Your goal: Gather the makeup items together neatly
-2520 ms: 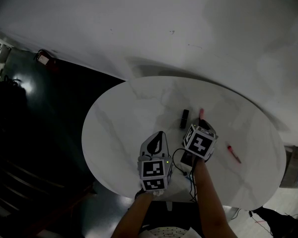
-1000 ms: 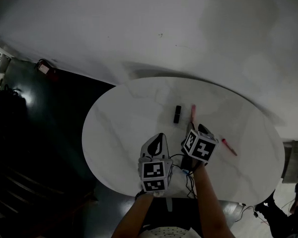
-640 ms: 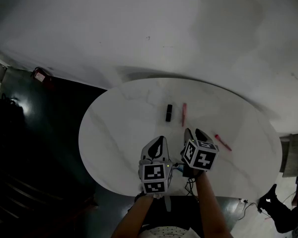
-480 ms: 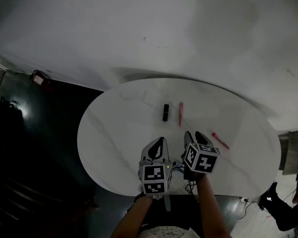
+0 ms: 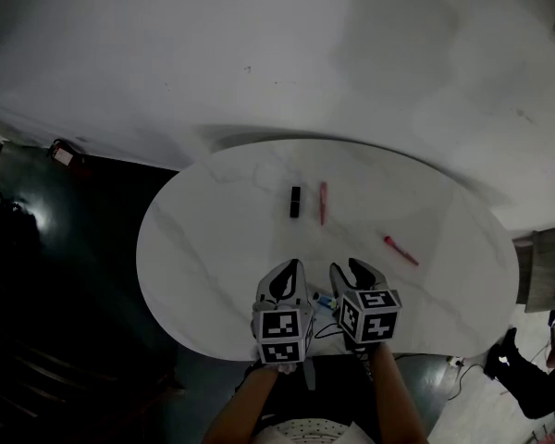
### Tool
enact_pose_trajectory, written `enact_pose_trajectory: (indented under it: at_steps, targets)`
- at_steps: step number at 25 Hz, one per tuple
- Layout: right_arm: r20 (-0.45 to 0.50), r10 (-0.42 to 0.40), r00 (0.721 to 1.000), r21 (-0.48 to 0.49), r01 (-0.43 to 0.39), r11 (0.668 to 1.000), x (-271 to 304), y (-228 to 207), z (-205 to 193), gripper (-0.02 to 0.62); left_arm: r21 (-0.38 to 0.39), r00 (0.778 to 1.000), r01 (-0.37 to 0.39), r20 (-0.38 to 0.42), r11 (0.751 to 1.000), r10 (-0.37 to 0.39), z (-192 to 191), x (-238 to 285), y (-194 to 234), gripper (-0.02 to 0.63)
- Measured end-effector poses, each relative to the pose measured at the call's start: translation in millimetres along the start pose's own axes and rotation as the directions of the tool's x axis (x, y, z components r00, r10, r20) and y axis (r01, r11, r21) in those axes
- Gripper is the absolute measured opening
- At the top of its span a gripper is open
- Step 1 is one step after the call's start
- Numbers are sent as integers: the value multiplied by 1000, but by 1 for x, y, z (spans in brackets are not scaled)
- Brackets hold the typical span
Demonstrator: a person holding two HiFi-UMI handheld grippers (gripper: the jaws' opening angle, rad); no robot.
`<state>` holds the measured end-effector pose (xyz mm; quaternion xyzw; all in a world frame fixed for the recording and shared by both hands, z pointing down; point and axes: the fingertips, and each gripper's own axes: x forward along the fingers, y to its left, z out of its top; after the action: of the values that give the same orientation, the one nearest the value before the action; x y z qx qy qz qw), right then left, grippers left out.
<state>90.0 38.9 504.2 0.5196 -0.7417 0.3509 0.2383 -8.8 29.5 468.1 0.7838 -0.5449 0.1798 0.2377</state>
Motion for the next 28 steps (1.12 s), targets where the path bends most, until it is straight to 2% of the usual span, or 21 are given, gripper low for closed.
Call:
enact_pose_trajectory:
  at_steps: [4,9,16,19,23,28]
  targets:
    - [-1,63,998,-89,-62,994,-4,15,-14,181,3,1000,-1,-22,1000,1,-10,-6,-1,38]
    - [-50,132,990,-240,-140,961,-8,33,-41,181,-12,999,-4,-38,1000,4,-22,-11,-2,38]
    - [-134,168,977,-329,-203,922,-10,41,-67,181,2,999,4,-48,1000,-3,-24,-11,-5,38]
    - [-165,169,972,-365,-219,905,-12,42,-74,181,4,999,7,-54,1000,-7,-26,-12,-8,38]
    - [-206,146,968,-452,-226,863,-10,42,-84,181,-4,999,7,-53,1000,-7,-29,-13,-9,38]
    - [-249,126,960,-506,-240,829,-7,40,-93,181,0,998,11,-69,1000,-11,-37,-17,-11,38]
